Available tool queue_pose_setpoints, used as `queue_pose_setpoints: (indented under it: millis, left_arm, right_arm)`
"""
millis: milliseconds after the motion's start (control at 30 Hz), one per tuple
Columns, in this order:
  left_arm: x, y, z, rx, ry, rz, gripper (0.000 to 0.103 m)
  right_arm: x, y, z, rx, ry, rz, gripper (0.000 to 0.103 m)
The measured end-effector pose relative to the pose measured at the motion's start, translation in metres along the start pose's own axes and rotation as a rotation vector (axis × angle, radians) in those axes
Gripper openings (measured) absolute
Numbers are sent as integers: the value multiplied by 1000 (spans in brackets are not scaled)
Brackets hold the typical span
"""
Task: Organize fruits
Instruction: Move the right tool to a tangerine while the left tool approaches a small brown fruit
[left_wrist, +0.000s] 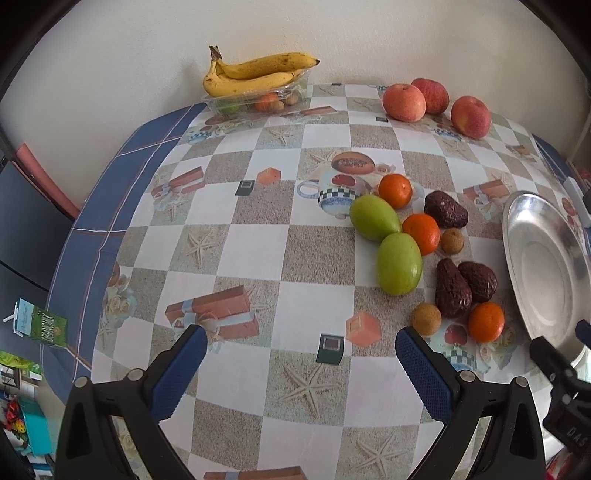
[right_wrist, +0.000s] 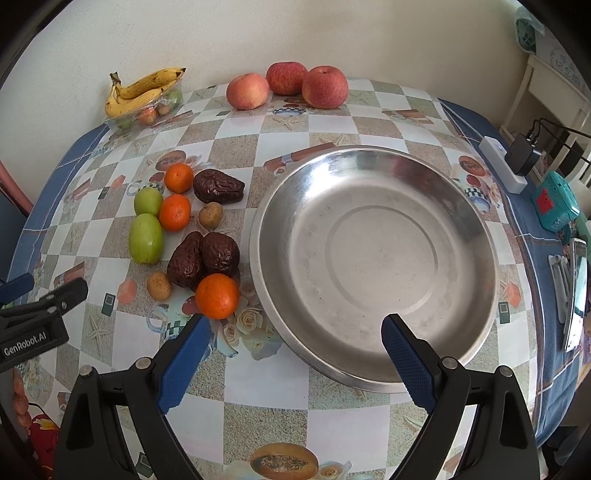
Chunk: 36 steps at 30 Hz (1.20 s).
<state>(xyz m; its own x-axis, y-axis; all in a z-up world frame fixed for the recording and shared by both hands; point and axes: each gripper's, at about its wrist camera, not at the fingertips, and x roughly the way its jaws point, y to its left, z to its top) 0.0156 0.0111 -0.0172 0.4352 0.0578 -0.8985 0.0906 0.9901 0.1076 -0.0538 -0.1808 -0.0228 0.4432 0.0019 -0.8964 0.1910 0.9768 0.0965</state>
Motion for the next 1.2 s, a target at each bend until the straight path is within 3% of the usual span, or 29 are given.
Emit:
queue_pose_setpoints:
  millis: [167, 433, 533, 633, 767, 833, 1200]
  left_arm:
    - [4, -2, 12, -13, -47, -28, 103]
    - [23, -1, 27, -68, 37, -117, 103]
    - [28, -2, 30, -98, 70, -155, 103]
    - [33, -5, 31, -123, 103, -193, 103]
    - [42, -15, 29, -139, 154, -259, 100]
    - [45, -20, 28, -137, 173, -274, 92]
    - [53, -24, 20, -160, 234, -345, 81]
  right_arm:
    - [3, 7, 13, 5, -13, 47, 94]
    - [10, 30, 30, 6, -18, 162, 92]
    - [16, 39, 33, -26, 0, 165, 74]
    - [25, 43, 35, -42, 31, 167, 69]
    - [36, 46, 34, -50, 70, 159, 51]
    - [40, 46, 33, -49, 88, 161, 50]
    - [56, 54, 31, -96, 132, 134, 45]
